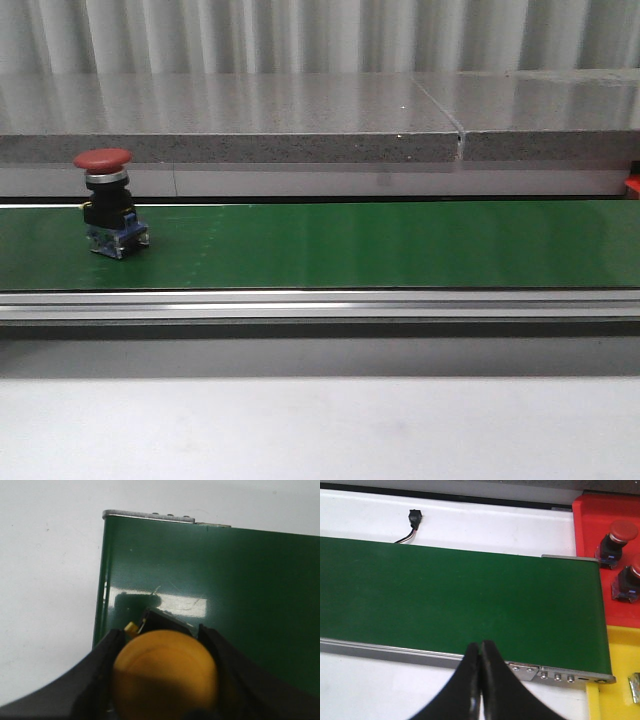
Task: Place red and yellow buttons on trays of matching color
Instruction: 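Grasp the yellow button with the left gripper and place it on the conveyor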
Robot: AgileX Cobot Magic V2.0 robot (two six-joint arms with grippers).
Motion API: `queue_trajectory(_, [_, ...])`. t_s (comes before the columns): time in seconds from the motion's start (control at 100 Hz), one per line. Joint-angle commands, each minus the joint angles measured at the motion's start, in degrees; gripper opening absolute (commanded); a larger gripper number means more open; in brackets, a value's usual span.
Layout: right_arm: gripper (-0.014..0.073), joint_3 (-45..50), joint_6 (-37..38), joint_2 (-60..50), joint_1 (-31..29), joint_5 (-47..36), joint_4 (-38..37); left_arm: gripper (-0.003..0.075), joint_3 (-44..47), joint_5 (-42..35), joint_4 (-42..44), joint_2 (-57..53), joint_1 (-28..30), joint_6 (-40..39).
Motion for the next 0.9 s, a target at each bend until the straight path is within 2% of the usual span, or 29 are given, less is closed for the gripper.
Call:
queue_trajectory(0.0, [-0.0069,-1.9,-0.2,-0.1,0.0,-3.2,-0.1,-0.0003,-1.0,-3.9,-1.6,-0.8,-0.4,-0.2])
queue_trajectory(0.38, [-0.0069,-1.9,-0.2,-0.1,0.0,-3.1,-0.1,0.0002,-1.0,-4.0,-3.4,6.7,-0.4,-0.2])
queue_trajectory(0.45, [-0.0069,-1.9,-0.2,-0.1,0.0,-3.1,-0.1,0.0027,-1.0,-3.7,-3.6,7.0,-0.6,-0.2])
queue_trajectory(0.52, [-0.0069,-1.9,-0.2,-0.1,0.0,-3.1,-0.1,0.0104,-1.0,-3.6,-3.8,7.0,-0.6,-0.2])
queue_trajectory(0.59, [-0.0069,-1.9,-0.2,-0.1,0.0,-3.1,-0.1,0.0233,-1.2,-3.0,-4.1,7.0,-0.6,-0.2])
queue_trajectory(0.71, [-0.0069,-1.9,-0.2,-0.1,0.0,-3.1,-0.1,0.0542,-1.6,-1.7,-4.2,7.0,-0.9,-0.2])
queue_trajectory(0.76, [-0.0069,-1.9,-0.2,-0.1,0.0,-3.1,-0.1,0.0634,-1.8,-1.1,-4.3,7.0,-1.1,-0.2])
queue_trajectory(0.82, [-0.0069,-1.9,-0.2,-0.1,0.0,-3.1,-0.1,0.0692,-2.7,-0.5,-4.3,6.9,-1.7,-0.2])
queue_trajectory(0.89, [-0.0069,-1.9,-0.2,-0.1,0.0,-3.1,-0.1,0.0685,-3.6,-0.3,-4.3,6.3,-2.8,-0.2])
